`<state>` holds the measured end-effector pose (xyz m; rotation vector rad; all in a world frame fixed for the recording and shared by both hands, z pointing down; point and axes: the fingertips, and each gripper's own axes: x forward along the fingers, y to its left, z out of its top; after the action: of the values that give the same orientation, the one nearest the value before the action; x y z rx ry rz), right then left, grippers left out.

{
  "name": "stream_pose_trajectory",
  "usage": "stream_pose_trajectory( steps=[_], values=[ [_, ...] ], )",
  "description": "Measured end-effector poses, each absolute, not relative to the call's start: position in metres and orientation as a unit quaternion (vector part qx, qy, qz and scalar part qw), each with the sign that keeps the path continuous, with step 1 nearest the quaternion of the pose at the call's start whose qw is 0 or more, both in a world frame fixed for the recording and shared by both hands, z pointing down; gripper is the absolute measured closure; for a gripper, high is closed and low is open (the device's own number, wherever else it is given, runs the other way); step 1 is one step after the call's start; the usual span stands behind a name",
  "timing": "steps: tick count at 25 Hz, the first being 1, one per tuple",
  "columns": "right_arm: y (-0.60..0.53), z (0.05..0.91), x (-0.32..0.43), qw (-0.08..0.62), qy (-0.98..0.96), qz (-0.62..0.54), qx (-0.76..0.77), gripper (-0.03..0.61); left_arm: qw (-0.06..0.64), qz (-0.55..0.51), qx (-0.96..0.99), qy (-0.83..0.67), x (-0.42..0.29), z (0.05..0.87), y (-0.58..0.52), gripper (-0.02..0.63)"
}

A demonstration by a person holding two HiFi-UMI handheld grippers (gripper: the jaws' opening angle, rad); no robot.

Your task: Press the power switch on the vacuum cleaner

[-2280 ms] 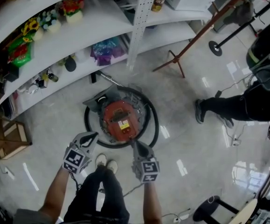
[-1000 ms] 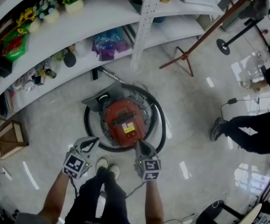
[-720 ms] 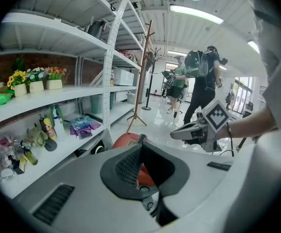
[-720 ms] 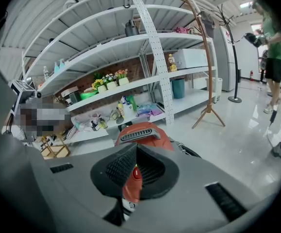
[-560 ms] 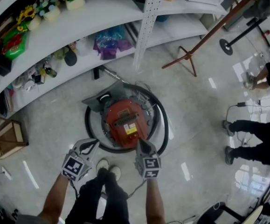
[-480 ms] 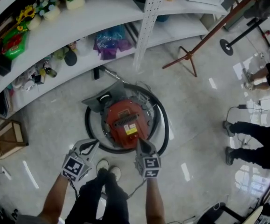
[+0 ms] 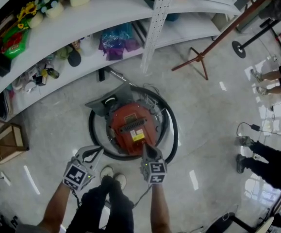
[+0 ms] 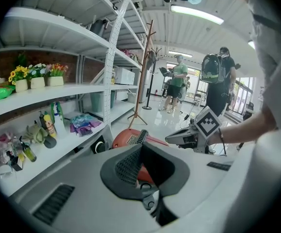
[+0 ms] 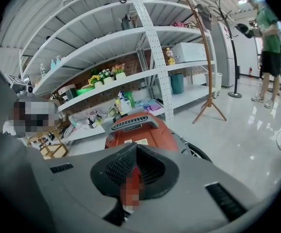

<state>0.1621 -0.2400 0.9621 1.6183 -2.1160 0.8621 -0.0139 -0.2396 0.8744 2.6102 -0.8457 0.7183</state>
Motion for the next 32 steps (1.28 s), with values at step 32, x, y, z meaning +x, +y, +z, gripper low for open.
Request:
stream_pose_trajectory(
  steps=[32],
  values=[
    [-0.242, 0.996, 0.166, 0.186, -0.734, 0.308, 0.576, 0.566, 0.164, 0.248, 0.908, -0.295, -0.018, 0.881, -0.237, 0.606]
  ],
)
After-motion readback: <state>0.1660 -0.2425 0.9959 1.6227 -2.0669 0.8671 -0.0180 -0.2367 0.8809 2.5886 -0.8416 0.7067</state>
